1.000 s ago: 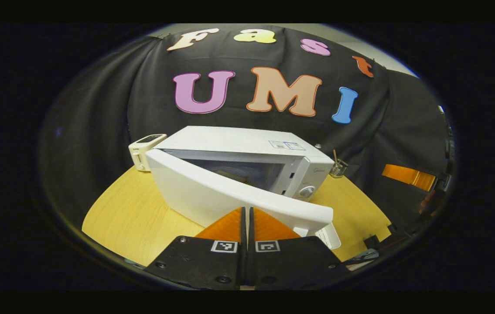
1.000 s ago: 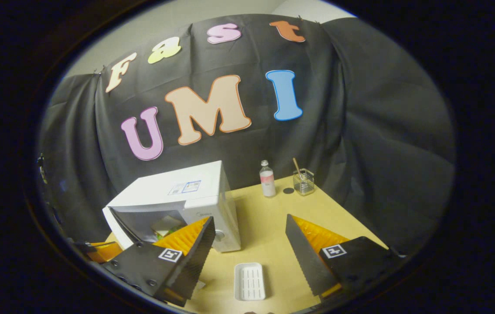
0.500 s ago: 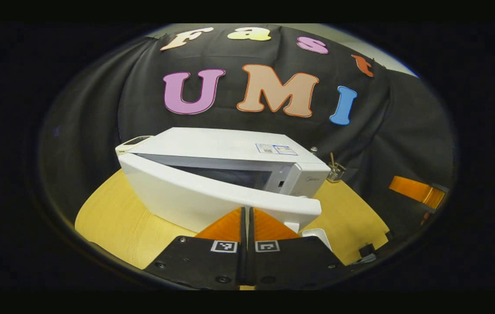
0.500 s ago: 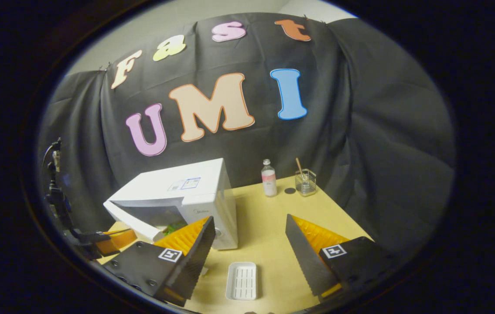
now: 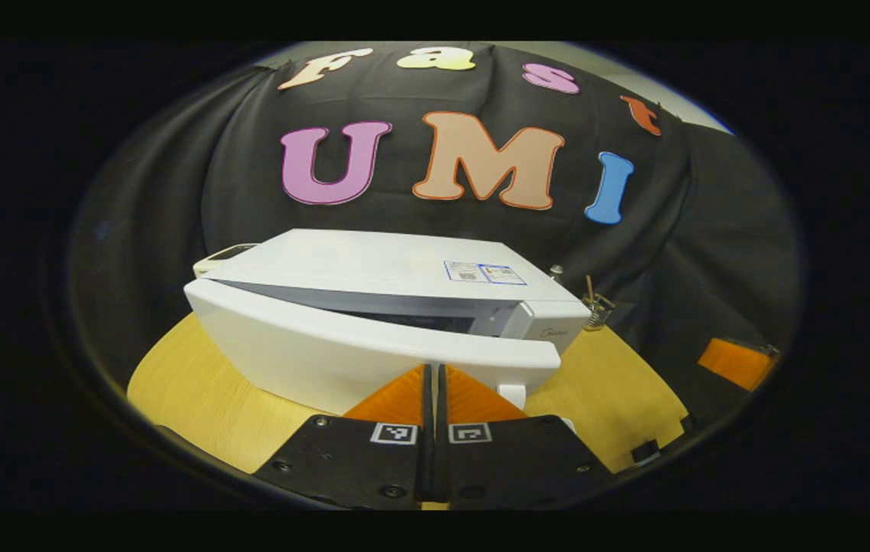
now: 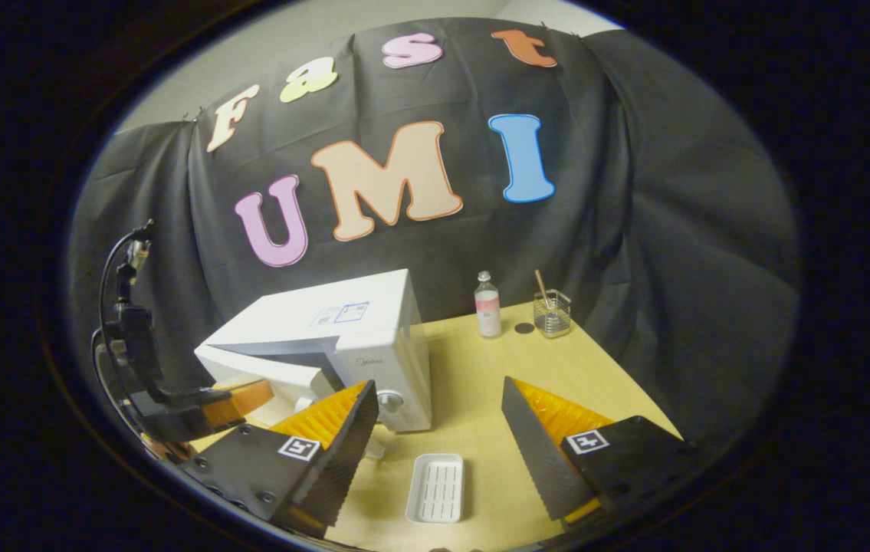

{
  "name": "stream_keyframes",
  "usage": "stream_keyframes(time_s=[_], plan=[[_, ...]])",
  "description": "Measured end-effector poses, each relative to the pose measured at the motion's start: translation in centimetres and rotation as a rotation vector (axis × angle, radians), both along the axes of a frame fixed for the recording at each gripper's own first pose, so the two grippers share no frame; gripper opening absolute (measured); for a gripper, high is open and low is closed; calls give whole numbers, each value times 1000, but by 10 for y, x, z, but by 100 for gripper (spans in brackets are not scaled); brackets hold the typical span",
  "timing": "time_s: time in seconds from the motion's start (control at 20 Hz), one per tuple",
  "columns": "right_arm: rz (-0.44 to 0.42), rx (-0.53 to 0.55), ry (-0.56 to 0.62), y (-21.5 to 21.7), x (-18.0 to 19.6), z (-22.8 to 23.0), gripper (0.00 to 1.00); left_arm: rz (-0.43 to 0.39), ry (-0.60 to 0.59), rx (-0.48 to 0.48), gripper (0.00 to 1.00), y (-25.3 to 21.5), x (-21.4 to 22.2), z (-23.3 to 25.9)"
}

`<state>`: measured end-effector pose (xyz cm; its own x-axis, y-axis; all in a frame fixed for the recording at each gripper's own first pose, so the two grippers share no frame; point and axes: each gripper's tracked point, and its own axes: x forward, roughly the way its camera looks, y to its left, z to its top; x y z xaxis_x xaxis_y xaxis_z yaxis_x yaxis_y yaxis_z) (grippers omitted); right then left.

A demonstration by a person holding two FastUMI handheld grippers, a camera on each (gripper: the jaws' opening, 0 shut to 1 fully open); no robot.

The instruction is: Open the microwave oven with the left hand, put the food in, and close the microwave oven.

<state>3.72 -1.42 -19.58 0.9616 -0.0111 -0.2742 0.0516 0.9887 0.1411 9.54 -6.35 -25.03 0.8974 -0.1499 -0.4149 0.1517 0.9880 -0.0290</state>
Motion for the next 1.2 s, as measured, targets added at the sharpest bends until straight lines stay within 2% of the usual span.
stream_keyframes(time_s=[0.05, 0.1, 0.95, 1.0, 1.05, 1.1, 1.15, 1.2], plan=[[5, 0, 3, 1, 0, -2, 100, 5, -1, -1, 1, -1, 4, 0], [8, -2, 8, 2, 0, -3, 92, 11, -3, -2, 0, -2, 8, 0], [-32, -8, 21, -27, 6, -4, 92, 90, -25, -15, 0, -1, 41, -8], [-34, -19, 22, -30, 8, -3, 100, 96, -28, -19, 1, -1, 42, -7], [-37, -30, 22, -34, 11, -3, 92, 99, -32, -20, 0, -2, 42, -7], [-41, -34, 20, -37, 13, -1, 92, 97, -33, -19, 0, -2, 44, -6], [-44, -35, 13, -40, 14, 1, 100, 95, -29, -22, 1, -3, 43, -7], [-50, -39, 8, -44, 16, 4, 100, 94, -30, -29, 0, -2, 43, -7]])
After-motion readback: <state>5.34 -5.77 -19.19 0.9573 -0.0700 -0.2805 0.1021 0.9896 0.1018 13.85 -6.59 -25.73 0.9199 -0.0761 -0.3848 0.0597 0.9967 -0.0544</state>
